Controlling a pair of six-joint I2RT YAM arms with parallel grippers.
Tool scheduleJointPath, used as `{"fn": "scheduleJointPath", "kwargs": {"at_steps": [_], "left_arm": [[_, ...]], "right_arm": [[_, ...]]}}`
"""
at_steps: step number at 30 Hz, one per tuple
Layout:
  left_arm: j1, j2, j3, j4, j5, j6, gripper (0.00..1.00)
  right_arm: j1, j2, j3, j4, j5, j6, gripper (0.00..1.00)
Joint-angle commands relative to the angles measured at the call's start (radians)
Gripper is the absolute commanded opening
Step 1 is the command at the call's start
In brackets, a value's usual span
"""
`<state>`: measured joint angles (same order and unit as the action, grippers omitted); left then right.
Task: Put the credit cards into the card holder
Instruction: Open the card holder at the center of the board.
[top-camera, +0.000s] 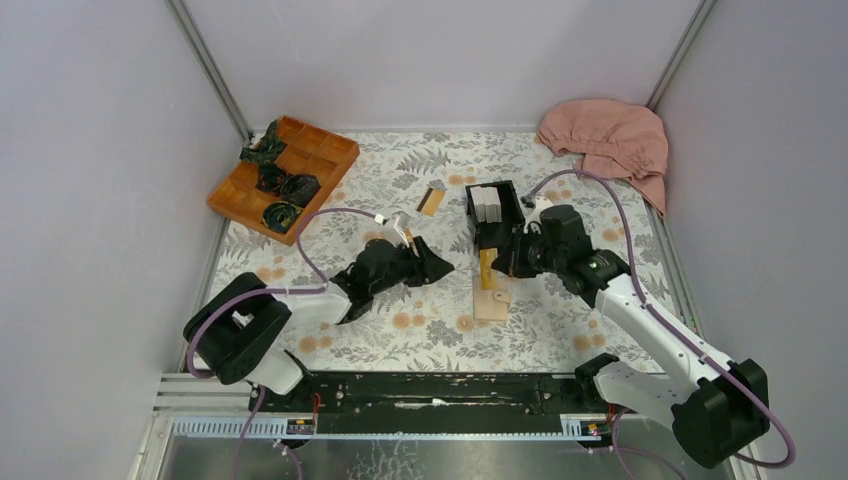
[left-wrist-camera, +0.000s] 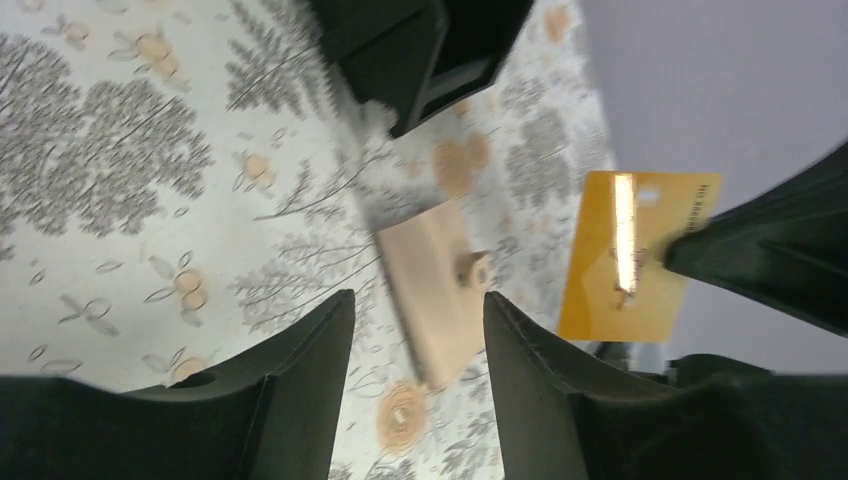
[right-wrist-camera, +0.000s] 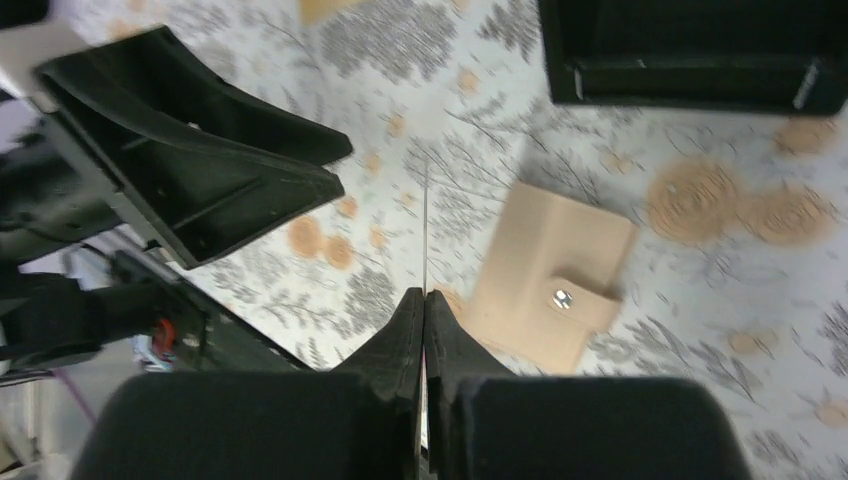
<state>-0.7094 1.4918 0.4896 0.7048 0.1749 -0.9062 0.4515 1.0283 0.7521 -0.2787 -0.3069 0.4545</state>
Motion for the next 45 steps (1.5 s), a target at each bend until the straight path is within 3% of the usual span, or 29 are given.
{"fn": "scheduleJointPath", "kwargs": {"at_steps": [1, 6, 16, 25, 45], "left_arm": [[-0.059, -0.007, 0.054, -0.204, -0.166, 0.146, 0.56], [-0.119, 0.004, 0.079, -0.279, -0.246, 0.182, 0.56], [-0.218, 0.08, 0.167, -0.375, -0.331, 0.242, 0.49], [-0.276, 0.18, 0.254, -0.435, -0.367, 0.268, 0.41], [-0.32, 0.268, 0.341, -0.496, -0.41, 0.27, 0.4]], "right_arm": [[0.096, 0.058, 0.116, -0.24, 0.24, -0.064, 0.0], [0.18, 0.109, 0.139, -0.262, 0.344, -0.054, 0.0], [0.258, 0.228, 0.158, -0.273, 0.408, -0.033, 0.0], [0.271, 0.308, 0.178, -0.285, 0.458, -0.041, 0.0], [0.271, 0.316, 0.191, -0.367, 0.611, -0.05, 0.0]]}}
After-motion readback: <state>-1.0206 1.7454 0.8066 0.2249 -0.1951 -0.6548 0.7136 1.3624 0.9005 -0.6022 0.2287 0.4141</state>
